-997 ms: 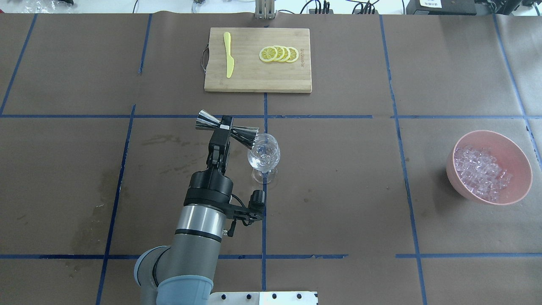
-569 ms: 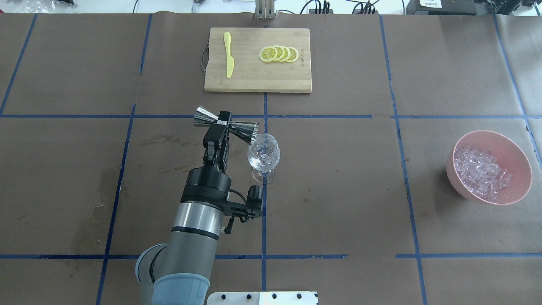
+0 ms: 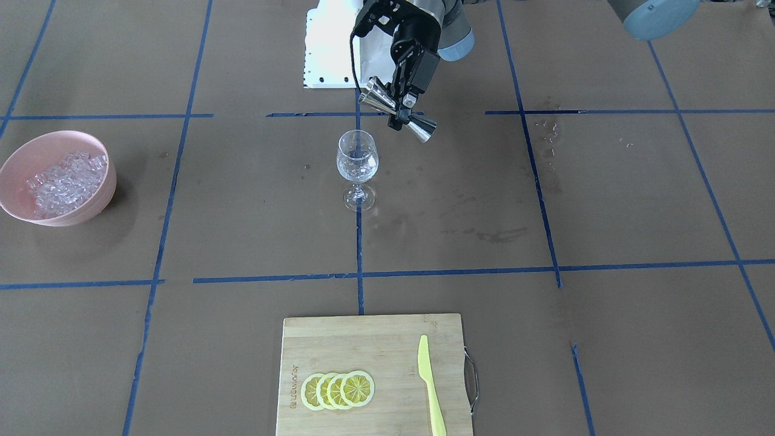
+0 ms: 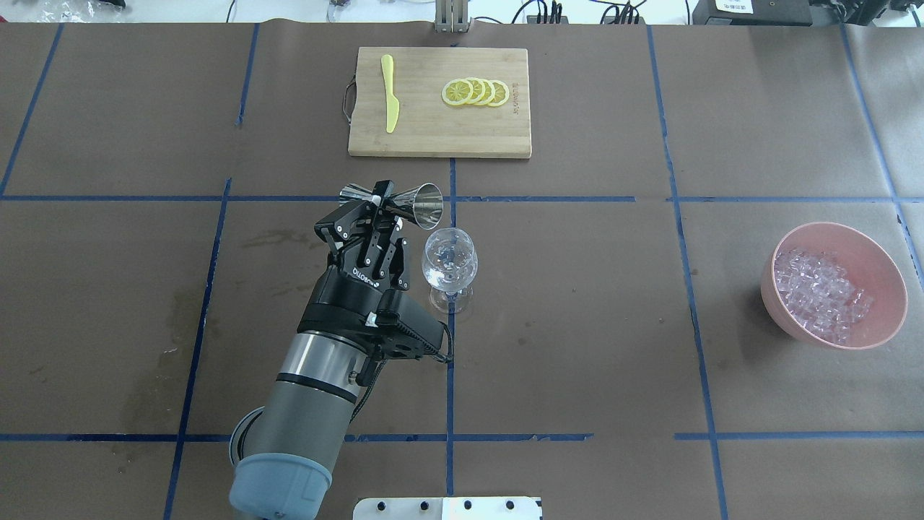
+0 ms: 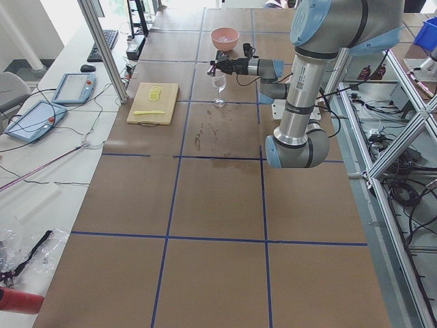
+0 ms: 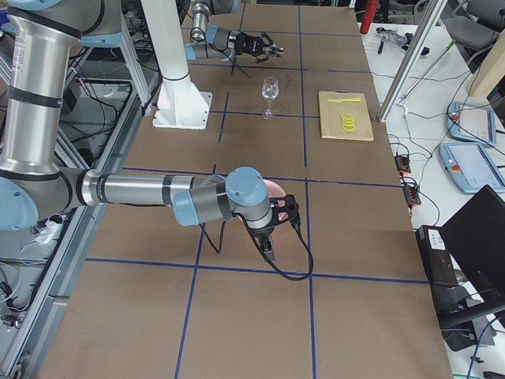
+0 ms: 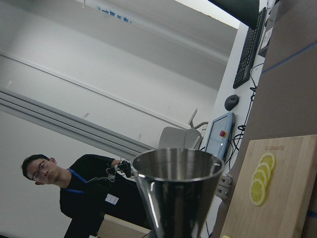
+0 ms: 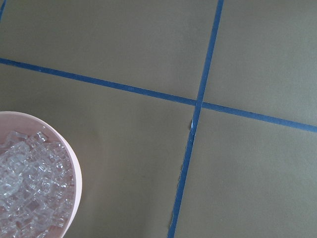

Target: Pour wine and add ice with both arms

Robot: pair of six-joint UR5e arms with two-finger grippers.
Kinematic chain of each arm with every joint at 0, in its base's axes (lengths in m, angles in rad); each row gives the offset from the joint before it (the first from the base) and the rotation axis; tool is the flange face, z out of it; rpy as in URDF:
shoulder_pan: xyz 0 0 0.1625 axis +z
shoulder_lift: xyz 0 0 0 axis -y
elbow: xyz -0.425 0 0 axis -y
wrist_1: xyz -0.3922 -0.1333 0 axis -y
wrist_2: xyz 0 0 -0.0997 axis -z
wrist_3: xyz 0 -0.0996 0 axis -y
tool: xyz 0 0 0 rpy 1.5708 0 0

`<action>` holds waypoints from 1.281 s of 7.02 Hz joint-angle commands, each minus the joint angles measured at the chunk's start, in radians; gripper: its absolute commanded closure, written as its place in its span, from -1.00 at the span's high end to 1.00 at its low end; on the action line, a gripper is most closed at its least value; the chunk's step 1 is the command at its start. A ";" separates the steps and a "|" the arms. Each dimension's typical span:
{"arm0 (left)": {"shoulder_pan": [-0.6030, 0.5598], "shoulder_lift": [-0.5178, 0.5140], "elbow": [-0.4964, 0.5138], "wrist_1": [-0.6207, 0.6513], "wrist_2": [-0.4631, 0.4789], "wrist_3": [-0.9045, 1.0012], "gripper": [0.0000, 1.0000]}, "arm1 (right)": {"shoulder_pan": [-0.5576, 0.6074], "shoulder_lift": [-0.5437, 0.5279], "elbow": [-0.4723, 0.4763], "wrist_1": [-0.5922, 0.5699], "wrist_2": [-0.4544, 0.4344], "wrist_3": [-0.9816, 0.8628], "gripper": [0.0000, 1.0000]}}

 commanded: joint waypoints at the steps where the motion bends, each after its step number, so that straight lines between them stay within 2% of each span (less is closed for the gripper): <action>1: -0.004 0.105 -0.010 -0.163 -0.051 -0.055 -1.00 | 0.000 0.003 0.001 0.000 0.000 -0.001 1.00; 3: -0.007 0.243 -0.017 -0.362 -0.143 -0.061 -1.00 | 0.000 0.003 0.001 0.000 0.000 -0.002 1.00; 4: -0.007 0.304 -0.032 -0.412 -0.169 -0.065 -1.00 | 0.000 0.003 0.000 0.000 0.000 -0.002 1.00; 6: -0.008 0.482 -0.083 -0.484 -0.296 -0.266 -1.00 | 0.000 0.003 0.000 0.000 0.000 -0.002 1.00; 7: -0.008 0.569 -0.133 -0.496 -0.330 -0.354 -1.00 | 0.000 0.003 0.001 0.000 0.000 -0.002 1.00; 9: -0.008 0.683 -0.129 -0.529 -0.355 -0.647 -1.00 | 0.000 0.003 0.001 0.000 0.000 -0.002 1.00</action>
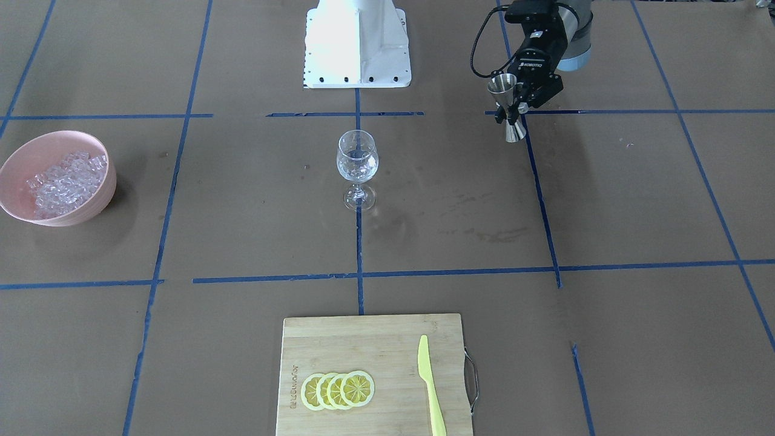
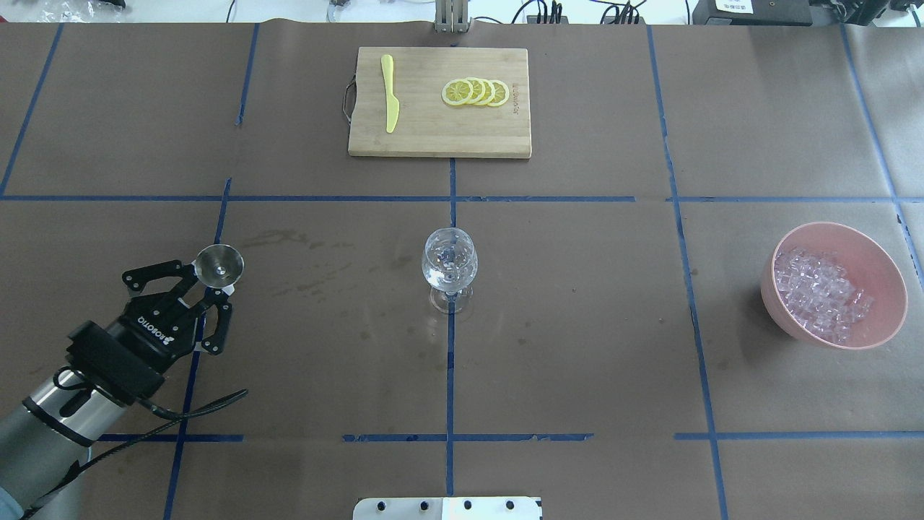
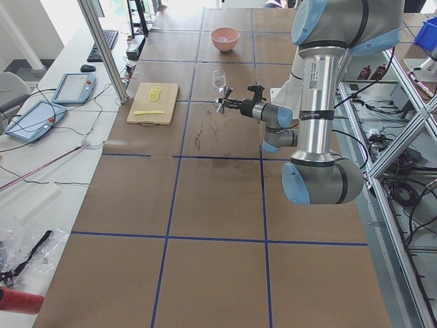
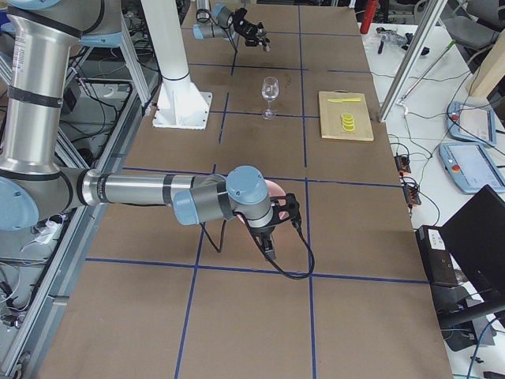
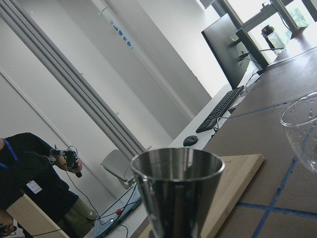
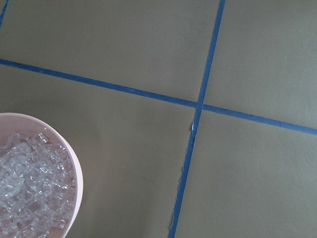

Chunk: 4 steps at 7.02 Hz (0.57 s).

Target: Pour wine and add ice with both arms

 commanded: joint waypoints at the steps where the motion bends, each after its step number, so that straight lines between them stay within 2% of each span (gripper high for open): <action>1: 0.000 0.108 0.009 -0.012 -0.013 -0.277 -1.00 | 0.000 0.000 0.000 0.000 0.000 0.000 1.00; 3: -0.005 0.131 0.032 0.013 -0.009 -0.530 -1.00 | 0.000 0.002 0.005 0.000 0.000 0.000 1.00; 4: -0.014 0.142 0.033 0.068 -0.008 -0.665 -1.00 | 0.000 0.002 0.006 0.000 0.000 0.000 1.00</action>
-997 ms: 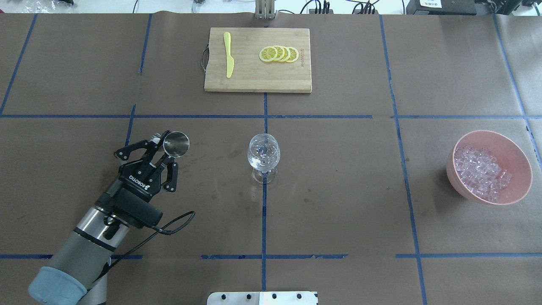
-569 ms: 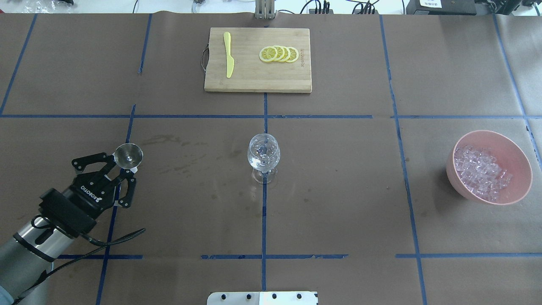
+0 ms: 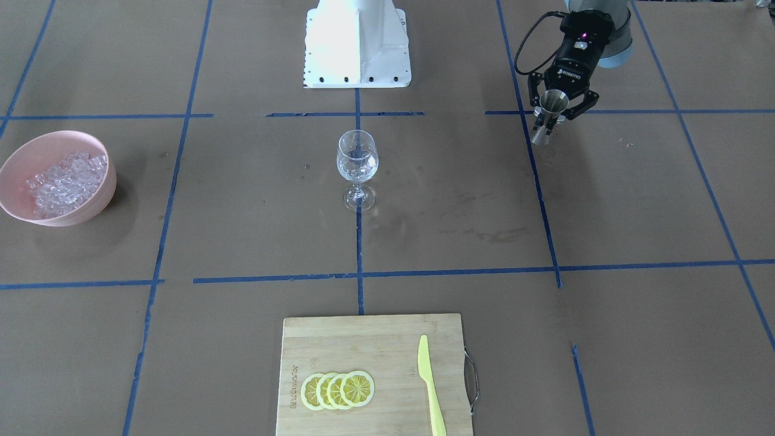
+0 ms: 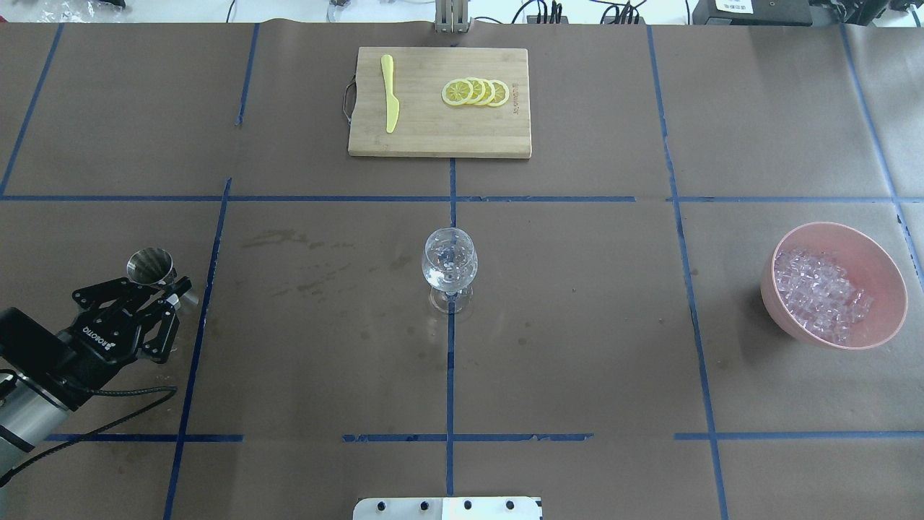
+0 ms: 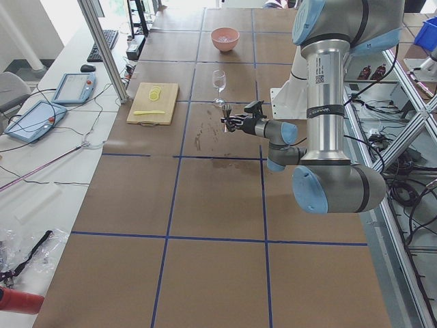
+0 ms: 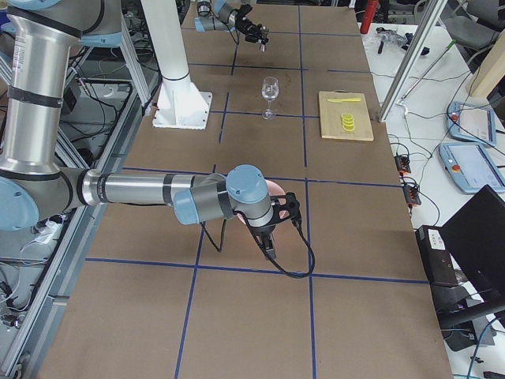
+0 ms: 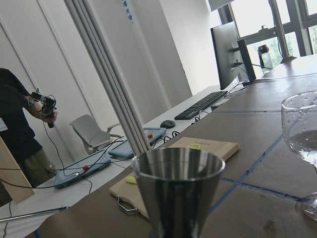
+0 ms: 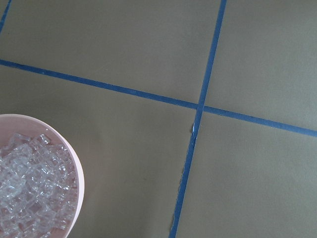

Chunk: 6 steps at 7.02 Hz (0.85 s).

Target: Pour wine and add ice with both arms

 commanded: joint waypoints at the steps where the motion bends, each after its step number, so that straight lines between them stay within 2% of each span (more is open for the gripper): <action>1: -0.028 0.014 0.005 0.116 -0.002 -0.306 -1.00 | 0.000 0.001 0.004 0.002 0.000 0.000 1.00; 3: -0.080 0.013 0.011 0.230 -0.003 -0.468 -1.00 | 0.000 0.002 0.005 0.002 0.000 0.002 1.00; 4: -0.090 -0.002 0.055 0.249 0.003 -0.520 -1.00 | 0.000 0.004 0.005 0.000 0.000 0.002 1.00; 5: -0.096 -0.016 0.084 0.249 0.022 -0.527 -1.00 | 0.000 0.005 0.005 0.002 0.000 0.000 1.00; 6: -0.096 -0.037 0.122 0.249 0.080 -0.527 -1.00 | 0.000 0.005 0.007 0.002 0.000 0.000 1.00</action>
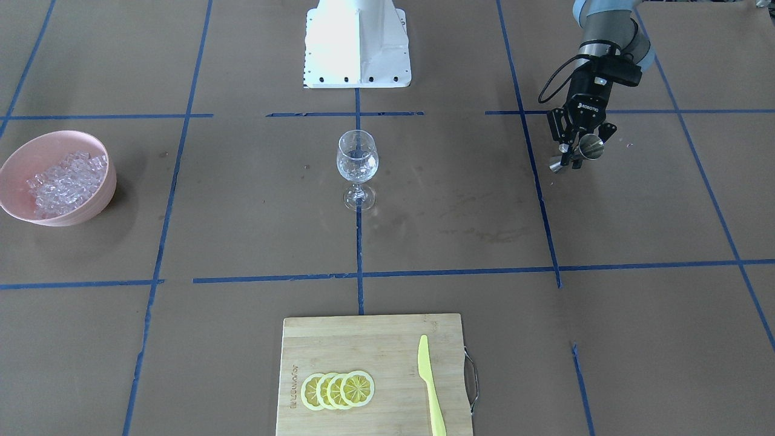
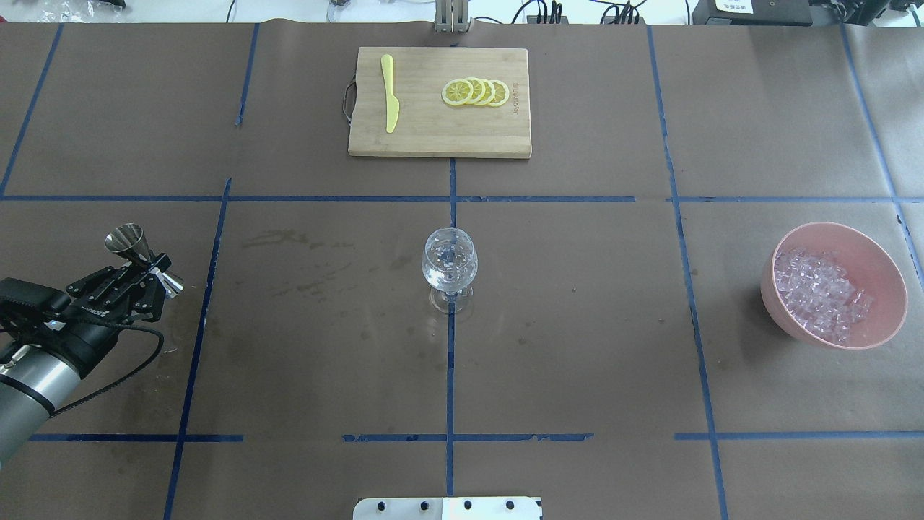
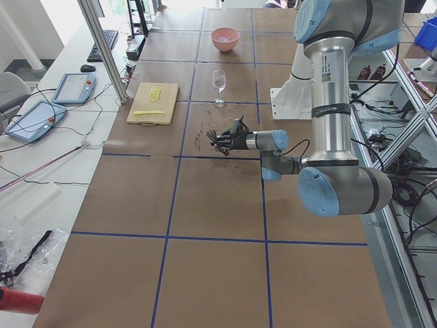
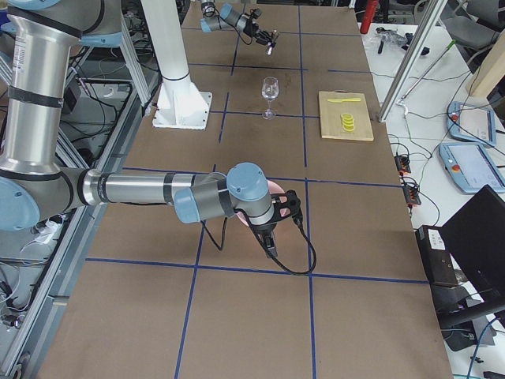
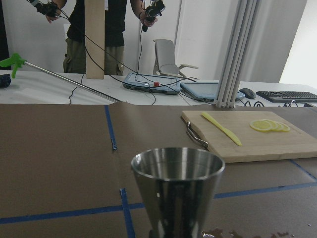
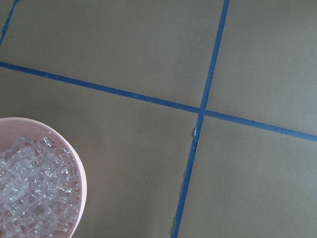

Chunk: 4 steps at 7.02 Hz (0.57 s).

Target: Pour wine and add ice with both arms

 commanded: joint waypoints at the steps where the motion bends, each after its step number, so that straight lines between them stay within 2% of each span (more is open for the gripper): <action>1: -0.002 -0.048 0.084 0.002 0.068 -0.012 -1.00 | 0.000 0.002 0.001 0.000 0.000 0.000 1.00; 3: -0.001 -0.103 0.150 0.000 0.128 -0.014 -1.00 | 0.000 0.002 0.001 0.000 0.000 0.000 1.00; 4: 0.002 -0.105 0.166 0.000 0.128 -0.014 -1.00 | 0.000 0.001 0.001 0.000 0.000 0.000 1.00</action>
